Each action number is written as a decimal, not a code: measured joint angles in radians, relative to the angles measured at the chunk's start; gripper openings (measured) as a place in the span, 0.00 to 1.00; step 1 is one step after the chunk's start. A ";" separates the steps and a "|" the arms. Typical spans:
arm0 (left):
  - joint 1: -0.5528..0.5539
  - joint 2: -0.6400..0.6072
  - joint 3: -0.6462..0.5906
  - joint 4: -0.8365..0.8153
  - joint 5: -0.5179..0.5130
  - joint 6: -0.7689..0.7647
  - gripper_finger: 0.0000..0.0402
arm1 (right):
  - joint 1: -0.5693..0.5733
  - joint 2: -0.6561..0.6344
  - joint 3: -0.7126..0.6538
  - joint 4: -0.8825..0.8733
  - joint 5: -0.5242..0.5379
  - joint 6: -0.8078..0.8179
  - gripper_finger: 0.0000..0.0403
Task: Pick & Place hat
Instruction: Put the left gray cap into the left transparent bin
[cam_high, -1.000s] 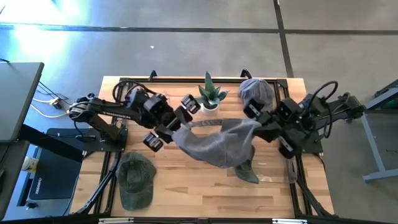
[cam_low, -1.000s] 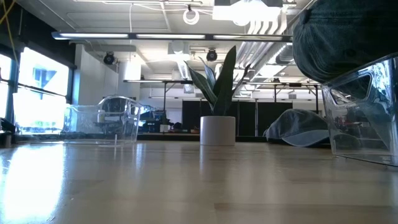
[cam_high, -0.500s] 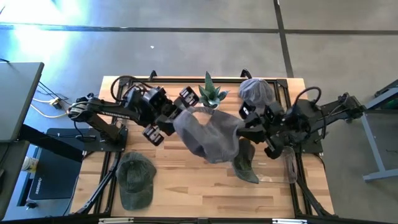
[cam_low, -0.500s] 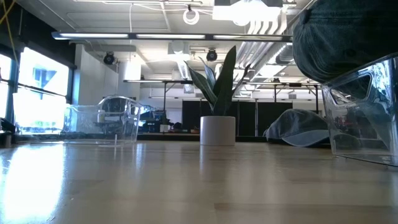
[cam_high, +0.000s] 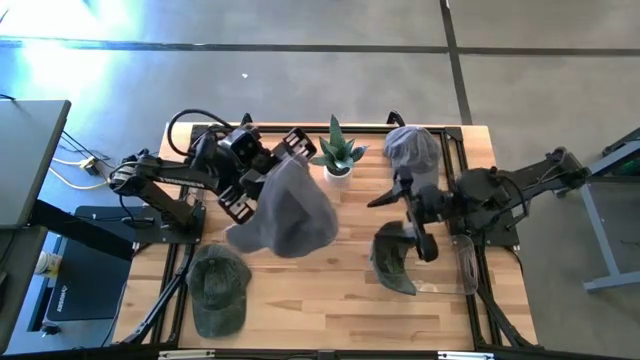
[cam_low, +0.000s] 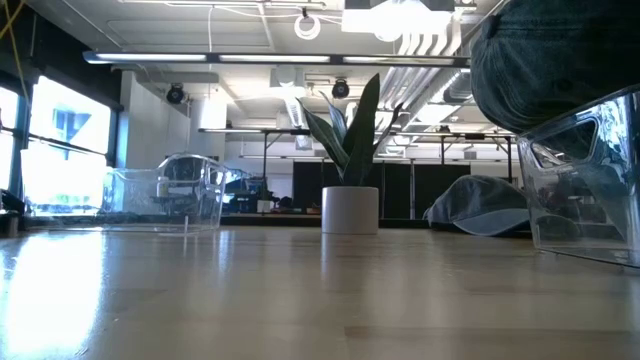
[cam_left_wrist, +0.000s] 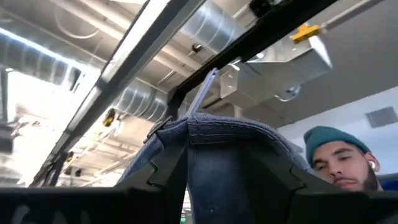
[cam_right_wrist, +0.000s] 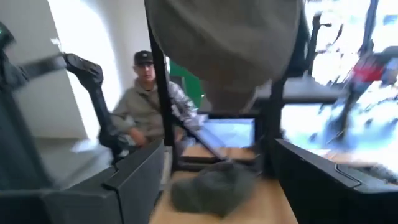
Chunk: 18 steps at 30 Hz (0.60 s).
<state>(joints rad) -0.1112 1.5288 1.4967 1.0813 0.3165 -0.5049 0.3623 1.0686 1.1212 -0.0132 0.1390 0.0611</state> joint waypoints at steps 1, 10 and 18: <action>0.000 0.000 0.000 -0.010 -0.014 0.000 0.35 | 0.011 0.000 0.013 0.000 0.027 -0.056 0.73; 0.000 0.000 -0.001 -0.093 -0.100 0.002 0.35 | 0.084 0.054 0.191 -0.056 0.253 -0.563 0.73; 0.000 0.001 -0.001 -0.100 -0.119 0.002 0.35 | 0.060 0.196 0.435 -0.366 0.245 -0.753 0.73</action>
<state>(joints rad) -0.1108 1.5295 1.4960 0.9811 0.1975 -0.5030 0.4226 1.2646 1.5566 -0.3792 0.3837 -0.6915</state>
